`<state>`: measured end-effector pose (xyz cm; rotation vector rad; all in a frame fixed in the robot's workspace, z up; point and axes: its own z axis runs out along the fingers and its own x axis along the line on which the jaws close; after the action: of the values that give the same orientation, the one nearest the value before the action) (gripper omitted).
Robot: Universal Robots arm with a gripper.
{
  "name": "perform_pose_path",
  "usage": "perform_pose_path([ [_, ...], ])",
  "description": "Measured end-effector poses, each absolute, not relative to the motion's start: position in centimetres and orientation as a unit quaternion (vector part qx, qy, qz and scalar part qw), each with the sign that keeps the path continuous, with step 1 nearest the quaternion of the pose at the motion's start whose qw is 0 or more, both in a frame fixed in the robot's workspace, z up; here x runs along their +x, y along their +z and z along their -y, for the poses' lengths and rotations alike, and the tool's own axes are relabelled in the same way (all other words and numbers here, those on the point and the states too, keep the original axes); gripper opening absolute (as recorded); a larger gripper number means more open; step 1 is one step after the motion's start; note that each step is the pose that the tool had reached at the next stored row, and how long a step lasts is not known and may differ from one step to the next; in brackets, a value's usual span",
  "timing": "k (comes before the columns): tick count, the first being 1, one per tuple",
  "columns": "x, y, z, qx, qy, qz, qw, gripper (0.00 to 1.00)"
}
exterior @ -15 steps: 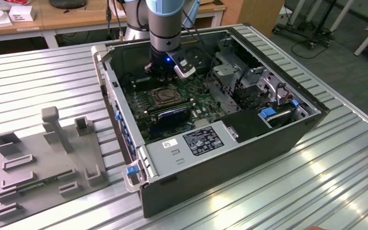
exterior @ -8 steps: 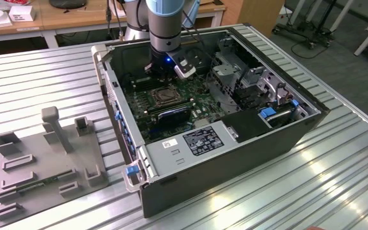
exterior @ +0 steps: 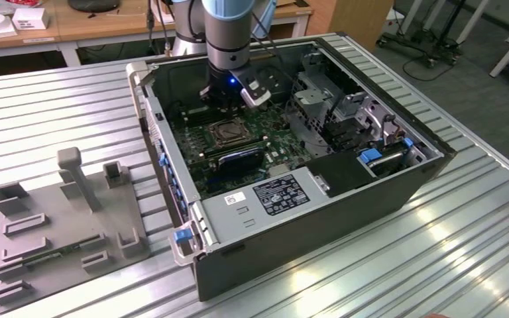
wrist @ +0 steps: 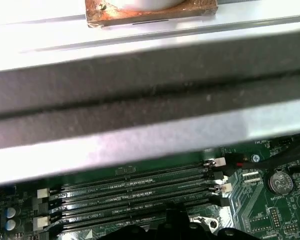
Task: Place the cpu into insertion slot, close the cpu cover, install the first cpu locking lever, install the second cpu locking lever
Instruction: 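Install the first cpu locking lever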
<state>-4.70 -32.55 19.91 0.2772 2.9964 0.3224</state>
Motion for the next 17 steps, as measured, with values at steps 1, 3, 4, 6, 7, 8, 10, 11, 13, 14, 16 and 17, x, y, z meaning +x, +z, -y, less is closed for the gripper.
perform_pose_path([
  [1, -4.70, 19.98, 32.49, 0.091, 0.106, -0.988, 0.058, 0.11],
  [3, -4.70, 20.10, 32.33, 0.091, 0.106, -0.988, 0.058, 0.11],
  [4, -4.70, 20.15, 32.28, 0.092, 0.106, -0.988, 0.058, 0.11],
  [6, -4.70, 20.24, 32.21, 0.091, 0.106, -0.988, 0.058, 0.11],
  [7, -4.70, 20.26, 32.19, 0.092, 0.106, -0.988, 0.058, 0.11],
  [8, -4.69, 20.26, 32.17, 0.091, 0.106, -0.988, 0.058, 0.11],
  [10, -4.70, 20.25, 32.17, 0.091, 0.107, -0.988, 0.058, 0.11],
  [11, -4.70, 20.26, 32.15, 0.092, 0.106, -0.988, 0.058, 0.11],
  [13, -4.70, 20.26, 32.09, 0.092, 0.107, -0.988, 0.058, 0.11],
  [14, -4.70, 20.26, 32.07, 0.092, 0.107, -0.988, 0.058, 0.11],
  [16, -4.70, 20.26, 32.00, 0.092, 0.107, -0.988, 0.058, 0.11],
  [17, -4.71, 20.26, 31.99, 0.092, 0.107, -0.988, 0.058, 0.11],
])
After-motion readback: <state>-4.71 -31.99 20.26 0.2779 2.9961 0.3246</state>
